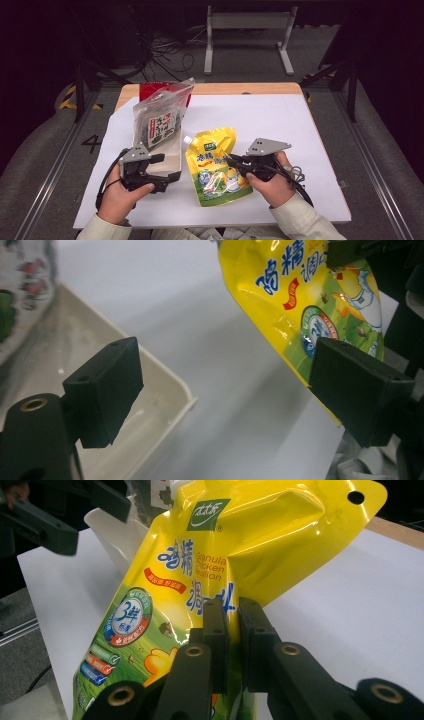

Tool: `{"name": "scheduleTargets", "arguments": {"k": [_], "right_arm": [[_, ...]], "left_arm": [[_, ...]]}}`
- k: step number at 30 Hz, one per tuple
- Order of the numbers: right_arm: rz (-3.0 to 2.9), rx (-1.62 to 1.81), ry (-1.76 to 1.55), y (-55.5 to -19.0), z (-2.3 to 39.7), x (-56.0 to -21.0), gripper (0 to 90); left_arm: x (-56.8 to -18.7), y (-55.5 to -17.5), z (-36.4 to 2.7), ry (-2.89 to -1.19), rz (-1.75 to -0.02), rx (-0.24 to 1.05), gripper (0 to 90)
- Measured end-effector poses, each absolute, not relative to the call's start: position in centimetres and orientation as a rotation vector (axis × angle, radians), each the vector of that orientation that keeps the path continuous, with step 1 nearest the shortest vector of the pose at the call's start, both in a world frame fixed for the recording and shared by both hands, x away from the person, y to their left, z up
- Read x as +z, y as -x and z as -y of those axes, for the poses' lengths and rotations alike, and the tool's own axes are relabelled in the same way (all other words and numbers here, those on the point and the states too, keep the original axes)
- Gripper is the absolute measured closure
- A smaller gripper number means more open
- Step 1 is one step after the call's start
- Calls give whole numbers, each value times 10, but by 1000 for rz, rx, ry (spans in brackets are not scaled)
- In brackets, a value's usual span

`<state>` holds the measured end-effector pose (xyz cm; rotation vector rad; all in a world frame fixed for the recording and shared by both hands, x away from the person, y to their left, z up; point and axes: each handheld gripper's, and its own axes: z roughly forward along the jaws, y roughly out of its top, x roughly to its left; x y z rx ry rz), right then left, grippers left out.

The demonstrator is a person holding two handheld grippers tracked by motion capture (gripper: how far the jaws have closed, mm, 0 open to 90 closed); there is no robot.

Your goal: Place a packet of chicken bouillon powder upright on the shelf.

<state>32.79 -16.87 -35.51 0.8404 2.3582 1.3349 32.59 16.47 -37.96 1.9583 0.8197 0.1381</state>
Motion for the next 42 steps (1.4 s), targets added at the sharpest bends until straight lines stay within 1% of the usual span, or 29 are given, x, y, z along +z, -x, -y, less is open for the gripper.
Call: {"name": "scheduleTargets", "arguments": {"k": [3,9,15,18,22,29,34,36,37,38,42], "right_arm": [[-2355,1343,-829,-326,167,-353,827],[-2348,1357,-820,-324,166,-352,827],[-2337,1369,-809,-322,165,-352,827],[-2338,1372,-808,-322,165,-352,827],[-2345,1372,-805,-322,162,-354,827],[-2350,1378,-805,-322,160,-356,827],[-2354,1388,-798,-321,157,-357,829],[-2354,1392,-799,-321,158,-357,829],[-2355,1394,-801,-321,158,-358,829],[-2358,1401,-807,-322,158,-359,830],[-2364,1415,-814,-323,158,-360,830]], "left_arm": [[-384,-325,-152,-1945,-800,90,152],[-391,-322,-138,-1943,-776,57,156],[-402,-323,-124,-1933,-774,-9,156],[-405,-325,-120,-1938,-759,-7,166],[-409,-325,-111,-1942,-731,-38,189],[-411,-325,-106,-1923,-708,-33,213],[-410,-326,-108,-1888,-702,-38,296],[-410,-326,-109,-1880,-699,-40,370],[-409,-327,-110,-1874,-696,-35,370],[-409,-328,-113,-1872,-692,-31,447],[-407,-328,-118,-1854,-686,-52,639]]}}
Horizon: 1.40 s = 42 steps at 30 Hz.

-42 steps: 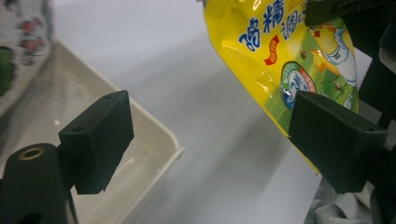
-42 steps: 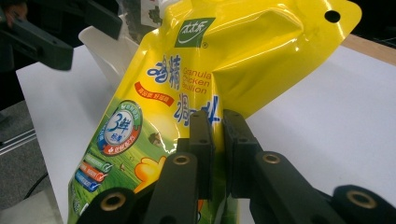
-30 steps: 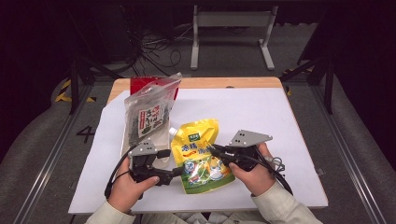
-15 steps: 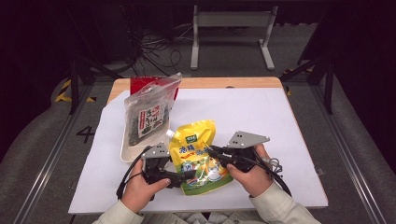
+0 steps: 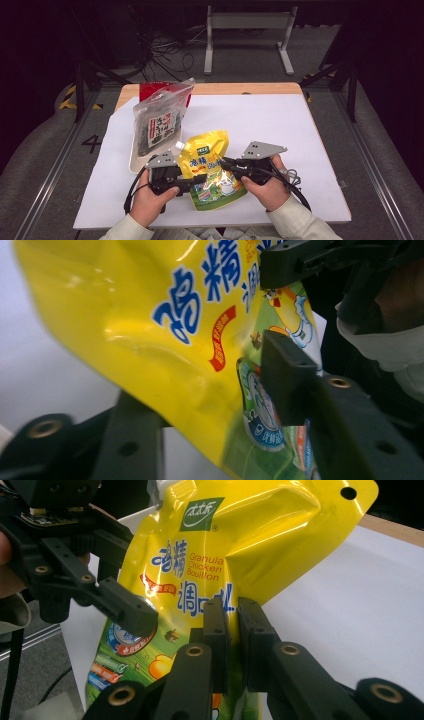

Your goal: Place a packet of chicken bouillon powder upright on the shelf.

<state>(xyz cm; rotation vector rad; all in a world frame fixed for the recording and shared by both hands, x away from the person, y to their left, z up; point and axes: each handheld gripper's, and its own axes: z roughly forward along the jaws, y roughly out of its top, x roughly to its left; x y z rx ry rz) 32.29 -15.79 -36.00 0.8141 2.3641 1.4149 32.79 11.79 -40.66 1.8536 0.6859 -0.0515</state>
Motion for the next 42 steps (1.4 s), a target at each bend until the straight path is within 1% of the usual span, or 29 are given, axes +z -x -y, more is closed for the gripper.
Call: {"name": "scheduleTargets", "arguments": {"k": [1,2,3,4,5,7,15,16,18,19,22,23,25,26,32,36,40,42], "right_arm": [[-2366,1416,-813,-323,158,-360,830],[-2367,1412,-807,-323,157,-360,829],[-2367,1412,-807,-323,157,-360,829],[-2363,1410,-803,-322,157,-360,831],[-2366,1408,-801,-322,156,-361,832],[-2366,1418,-801,-322,156,-361,831],[-2362,1438,-798,-322,157,-359,817],[-2360,1441,-797,-322,157,-359,811],[-2357,1454,-790,-323,158,-358,789],[-2357,1458,-782,-323,158,-358,780],[-2349,1482,-768,-323,158,-357,738],[-2349,1482,-768,-323,158,-357,738],[-2347,1488,-756,-322,158,-356,702],[-2353,1492,-744,-322,159,-355,667],[-2361,1536,-724,-322,160,-354,621],[-2360,1565,-711,-322,162,-352,582],[-2353,1584,-705,-322,166,-349,536],[-2346,1579,-702,-323,168,-348,537]], "left_arm": [[-406,-327,-119,-1858,-688,-55,698],[-405,-327,-120,-1860,-687,-55,730],[-405,-327,-120,-1860,-687,-55,754],[-404,-327,-121,-1866,-681,-49,754],[-401,-325,-122,-1865,-683,-45,805],[-400,-325,-123,-1863,-675,-37,831],[-394,-322,-125,-1876,-628,-3,852],[-392,-322,-126,-1887,-610,19,857],[-390,-321,-125,-1889,-607,29,859],[-385,-319,-126,-1908,-581,59,860],[-380,-318,-129,-1929,-546,95,861],[-380,-318,-129,-1929,-546,95,861],[-376,-317,-131,-1938,-533,111,863],[-375,-316,-132,-1942,-532,115,866],[-363,-311,-137,-1993,-451,185,867],[-357,-310,-141,-2008,-428,210,868],[-354,-310,-147,-2016,-428,193,868],[-352,-310,-150,-2020,-425,203,868]]}}
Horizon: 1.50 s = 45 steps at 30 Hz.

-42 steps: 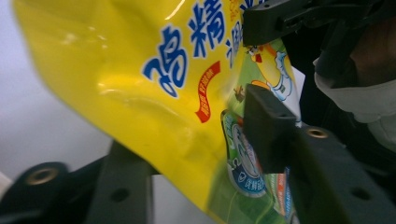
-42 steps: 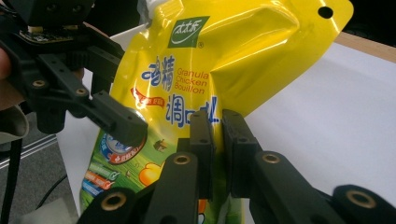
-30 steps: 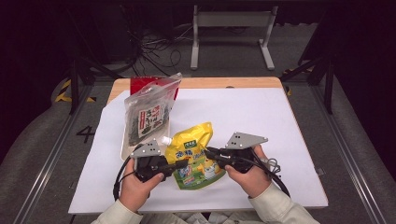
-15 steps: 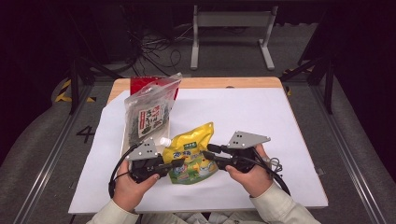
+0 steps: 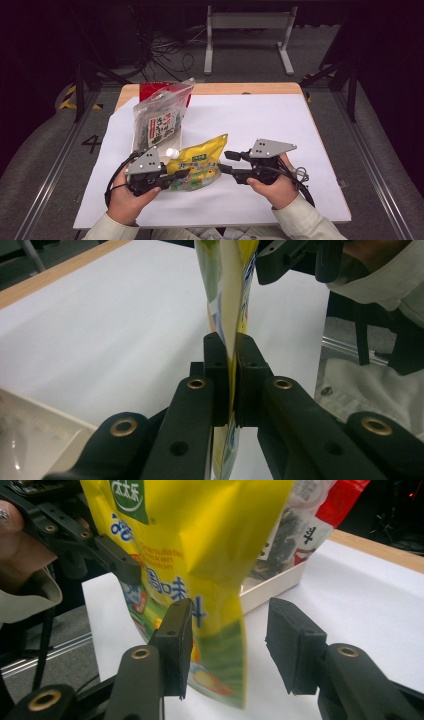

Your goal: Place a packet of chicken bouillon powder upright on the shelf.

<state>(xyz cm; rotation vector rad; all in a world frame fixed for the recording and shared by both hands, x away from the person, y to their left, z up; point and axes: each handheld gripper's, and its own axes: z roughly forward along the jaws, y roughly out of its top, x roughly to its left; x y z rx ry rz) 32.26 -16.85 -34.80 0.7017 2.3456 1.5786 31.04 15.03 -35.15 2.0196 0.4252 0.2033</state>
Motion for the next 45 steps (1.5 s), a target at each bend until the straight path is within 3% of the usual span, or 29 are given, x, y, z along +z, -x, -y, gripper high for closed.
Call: {"name": "scheduleTargets", "arguments": {"k": [19,45], "right_arm": [[-2300,1524,-771,-329,197,-343,467],[-2244,1490,-867,-328,233,-339,438]], "left_arm": [[-341,-312,-168,-1997,-433,209,867],[-319,-316,-211,-1972,-477,288,867]]}}
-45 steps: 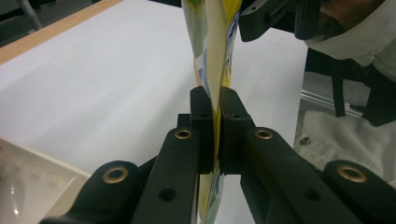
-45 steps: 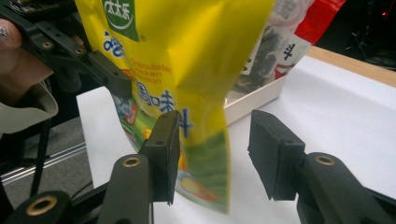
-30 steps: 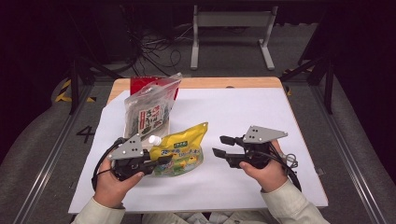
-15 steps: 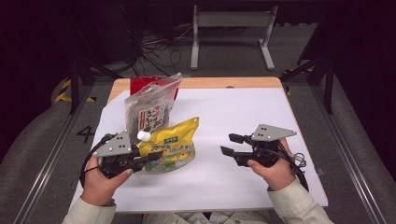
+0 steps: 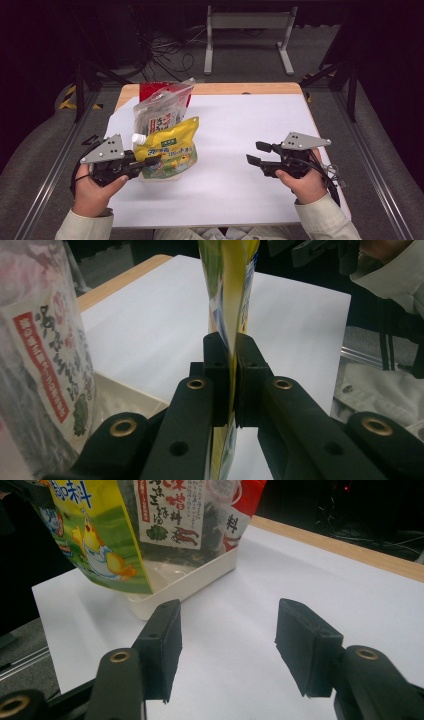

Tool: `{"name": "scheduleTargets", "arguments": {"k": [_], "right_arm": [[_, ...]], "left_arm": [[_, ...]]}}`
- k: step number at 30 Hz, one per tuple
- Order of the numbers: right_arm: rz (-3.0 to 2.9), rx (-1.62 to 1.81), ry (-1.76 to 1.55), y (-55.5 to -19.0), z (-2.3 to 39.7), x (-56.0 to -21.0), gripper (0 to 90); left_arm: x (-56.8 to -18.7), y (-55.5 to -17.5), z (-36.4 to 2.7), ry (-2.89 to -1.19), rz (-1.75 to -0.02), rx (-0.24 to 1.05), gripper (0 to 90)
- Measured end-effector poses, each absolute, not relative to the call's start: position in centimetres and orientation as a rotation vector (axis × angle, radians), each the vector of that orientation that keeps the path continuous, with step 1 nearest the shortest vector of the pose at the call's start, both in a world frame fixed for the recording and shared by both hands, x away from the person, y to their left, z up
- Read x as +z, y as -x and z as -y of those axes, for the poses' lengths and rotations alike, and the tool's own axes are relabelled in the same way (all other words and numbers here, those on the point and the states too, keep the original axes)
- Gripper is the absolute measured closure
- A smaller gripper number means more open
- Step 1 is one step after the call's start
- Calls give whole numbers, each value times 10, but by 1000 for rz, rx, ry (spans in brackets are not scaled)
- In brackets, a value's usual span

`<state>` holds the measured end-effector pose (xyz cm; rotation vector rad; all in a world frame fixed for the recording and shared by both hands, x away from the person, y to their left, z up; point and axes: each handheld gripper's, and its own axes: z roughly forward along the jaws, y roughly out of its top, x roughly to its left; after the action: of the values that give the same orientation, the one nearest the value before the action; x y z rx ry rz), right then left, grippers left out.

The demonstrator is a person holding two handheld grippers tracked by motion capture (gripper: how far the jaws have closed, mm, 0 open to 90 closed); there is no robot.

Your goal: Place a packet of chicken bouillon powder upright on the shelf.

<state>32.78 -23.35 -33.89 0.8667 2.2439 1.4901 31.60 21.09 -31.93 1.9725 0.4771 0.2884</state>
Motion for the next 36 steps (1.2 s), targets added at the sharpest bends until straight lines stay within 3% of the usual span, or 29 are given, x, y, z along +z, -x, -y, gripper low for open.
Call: {"name": "scheduleTargets", "arguments": {"k": [14,36], "right_arm": [[-2221,1488,-900,-328,245,-338,428],[-2216,1488,-910,-329,247,-338,415]], "left_arm": [[-321,-323,-227,-1932,-550,397,867],[-330,-333,-238,-1976,-607,386,866]]}}
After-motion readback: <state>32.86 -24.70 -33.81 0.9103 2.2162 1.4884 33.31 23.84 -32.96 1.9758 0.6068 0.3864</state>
